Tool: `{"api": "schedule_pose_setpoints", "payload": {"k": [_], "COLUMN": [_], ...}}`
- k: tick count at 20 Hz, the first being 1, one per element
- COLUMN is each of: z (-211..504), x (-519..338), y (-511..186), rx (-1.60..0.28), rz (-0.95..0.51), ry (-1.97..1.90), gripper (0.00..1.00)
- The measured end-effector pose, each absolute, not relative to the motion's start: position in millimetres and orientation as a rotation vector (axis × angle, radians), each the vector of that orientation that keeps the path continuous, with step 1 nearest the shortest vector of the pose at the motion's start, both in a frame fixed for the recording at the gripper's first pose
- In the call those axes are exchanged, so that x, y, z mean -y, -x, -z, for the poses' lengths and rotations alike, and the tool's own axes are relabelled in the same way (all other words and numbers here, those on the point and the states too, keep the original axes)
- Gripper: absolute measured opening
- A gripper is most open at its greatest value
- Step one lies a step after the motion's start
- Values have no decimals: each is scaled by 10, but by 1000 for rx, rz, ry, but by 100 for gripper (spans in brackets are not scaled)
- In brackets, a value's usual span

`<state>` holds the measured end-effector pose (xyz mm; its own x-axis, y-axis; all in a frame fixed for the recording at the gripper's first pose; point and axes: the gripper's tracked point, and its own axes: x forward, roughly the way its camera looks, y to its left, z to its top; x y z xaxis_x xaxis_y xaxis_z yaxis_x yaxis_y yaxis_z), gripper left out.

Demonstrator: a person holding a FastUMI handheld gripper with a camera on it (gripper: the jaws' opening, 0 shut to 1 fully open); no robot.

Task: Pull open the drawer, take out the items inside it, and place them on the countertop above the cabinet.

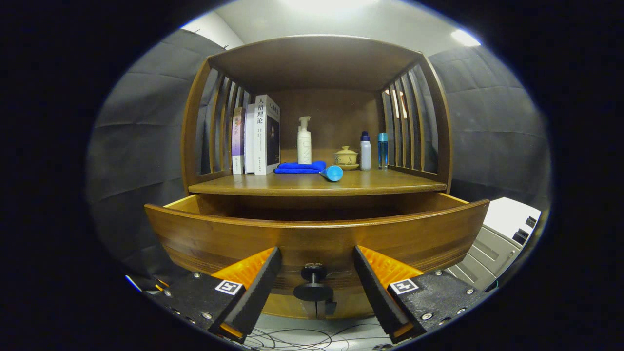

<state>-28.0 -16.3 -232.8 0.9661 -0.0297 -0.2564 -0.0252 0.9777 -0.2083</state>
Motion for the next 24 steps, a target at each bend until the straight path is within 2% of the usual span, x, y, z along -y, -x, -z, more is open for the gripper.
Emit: {"api": "schedule_pose_setpoints", "payload": {"k": [15, 24], "z": [2498, 2518], "x": [231, 230], "y": [-484, -646], "rx": [-289, -285], "rz": [9, 15], "ry": [391, 406], "gripper": [95, 94]}}
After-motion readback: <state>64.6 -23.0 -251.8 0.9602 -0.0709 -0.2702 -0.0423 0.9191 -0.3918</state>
